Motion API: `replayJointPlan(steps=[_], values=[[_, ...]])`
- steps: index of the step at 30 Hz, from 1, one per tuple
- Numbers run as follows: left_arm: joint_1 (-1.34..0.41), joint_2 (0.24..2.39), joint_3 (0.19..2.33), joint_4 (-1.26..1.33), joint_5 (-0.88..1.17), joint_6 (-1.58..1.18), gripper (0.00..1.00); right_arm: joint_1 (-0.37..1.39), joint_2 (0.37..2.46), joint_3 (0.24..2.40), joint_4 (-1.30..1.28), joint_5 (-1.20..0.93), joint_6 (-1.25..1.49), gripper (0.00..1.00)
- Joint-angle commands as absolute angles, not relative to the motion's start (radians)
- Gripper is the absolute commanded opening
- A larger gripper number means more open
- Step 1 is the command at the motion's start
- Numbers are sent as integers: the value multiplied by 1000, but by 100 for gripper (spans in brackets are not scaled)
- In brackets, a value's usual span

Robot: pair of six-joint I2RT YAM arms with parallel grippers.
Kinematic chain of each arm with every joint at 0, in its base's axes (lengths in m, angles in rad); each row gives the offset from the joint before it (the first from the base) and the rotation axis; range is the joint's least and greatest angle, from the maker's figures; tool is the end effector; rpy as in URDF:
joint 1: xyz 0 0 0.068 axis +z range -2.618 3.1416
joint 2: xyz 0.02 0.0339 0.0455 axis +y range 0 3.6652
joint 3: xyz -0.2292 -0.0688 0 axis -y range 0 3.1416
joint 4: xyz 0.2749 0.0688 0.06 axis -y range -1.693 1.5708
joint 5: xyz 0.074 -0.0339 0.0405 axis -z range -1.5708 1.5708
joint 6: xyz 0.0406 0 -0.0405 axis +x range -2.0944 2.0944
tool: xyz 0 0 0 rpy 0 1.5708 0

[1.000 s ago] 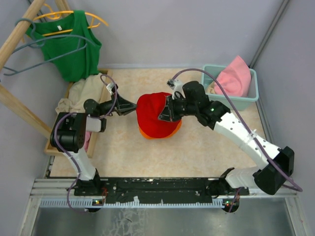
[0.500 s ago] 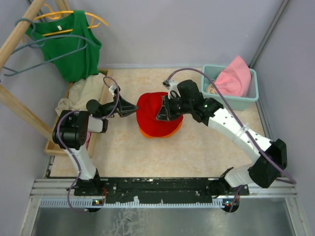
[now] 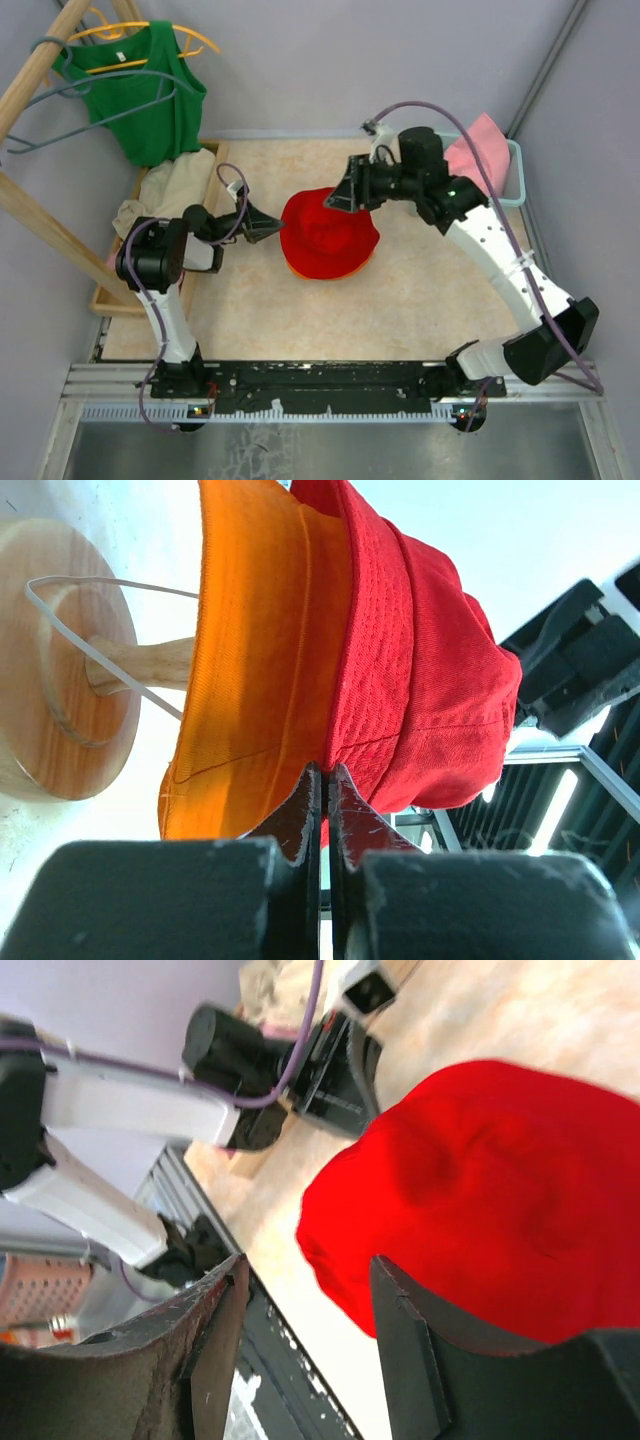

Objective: Stack the hats

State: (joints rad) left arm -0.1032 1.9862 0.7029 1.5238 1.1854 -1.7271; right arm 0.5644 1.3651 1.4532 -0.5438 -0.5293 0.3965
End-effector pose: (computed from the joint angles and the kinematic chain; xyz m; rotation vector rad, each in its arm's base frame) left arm 0.3290 -0.0719 0.0979 -0.2012 1.9561 -2.1202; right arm 0.2760 0.1990 0.3738 -0.5350 2.0837 1.1211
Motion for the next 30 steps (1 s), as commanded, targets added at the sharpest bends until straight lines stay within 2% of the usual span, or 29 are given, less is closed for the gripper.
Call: replayJointPlan(steps=[1,6,10,19,30], values=[[-107,2023,735,1790,1173,-1724,0,412,1291,1417,-457,-631,484,53],[-106,2056,750,1790,1196,-1732,0,191,1245,1225,-368,-704,591,53],[-105,2085,771,1790,1190,-1749,0,81,1230,1064,-216,-823,690,53],[-106,2095,816,1751,1177,-1753,0,10,1237,748,49,-962,757,54],[-109,2098,827,1743,1160,-1758,0,9,1426,717,268,-1018,775,54]])
